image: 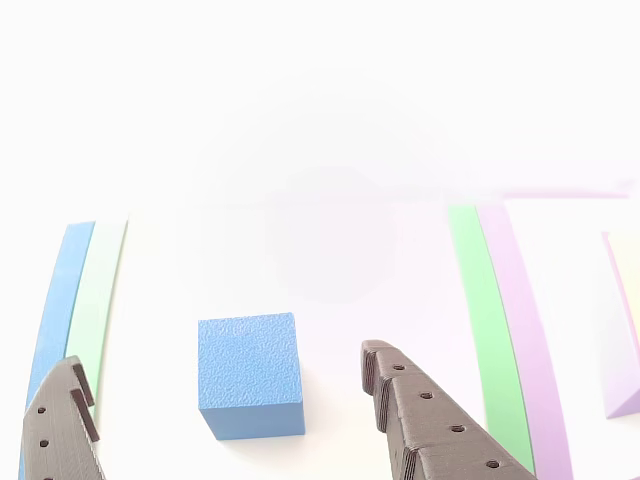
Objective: Tower of hanoi
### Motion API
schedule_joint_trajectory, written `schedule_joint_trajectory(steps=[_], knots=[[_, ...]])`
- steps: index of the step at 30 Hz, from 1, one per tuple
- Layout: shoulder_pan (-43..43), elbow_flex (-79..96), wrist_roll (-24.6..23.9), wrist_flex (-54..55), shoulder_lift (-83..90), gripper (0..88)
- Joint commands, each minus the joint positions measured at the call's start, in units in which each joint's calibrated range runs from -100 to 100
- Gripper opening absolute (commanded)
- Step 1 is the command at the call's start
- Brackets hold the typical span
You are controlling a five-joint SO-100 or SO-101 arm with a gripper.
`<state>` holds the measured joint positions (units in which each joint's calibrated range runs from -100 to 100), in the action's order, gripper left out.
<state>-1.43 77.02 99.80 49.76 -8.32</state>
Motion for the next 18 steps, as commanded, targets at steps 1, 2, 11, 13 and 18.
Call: schedule_joint_trajectory(steps=[1, 2, 11, 13, 18], knots=[[0.7, -2.3, 0.2, 2.1, -0.5, 29.4], [0.7, -2.4, 0.2, 2.1, -0.8, 28.8], [1.4, -2.2, 0.2, 2.1, -1.3, 22.9], [1.7, -2.1, 0.2, 2.1, -1.3, 21.6], [2.6, -2.0, 0.2, 2.1, -1.4, 18.5]])
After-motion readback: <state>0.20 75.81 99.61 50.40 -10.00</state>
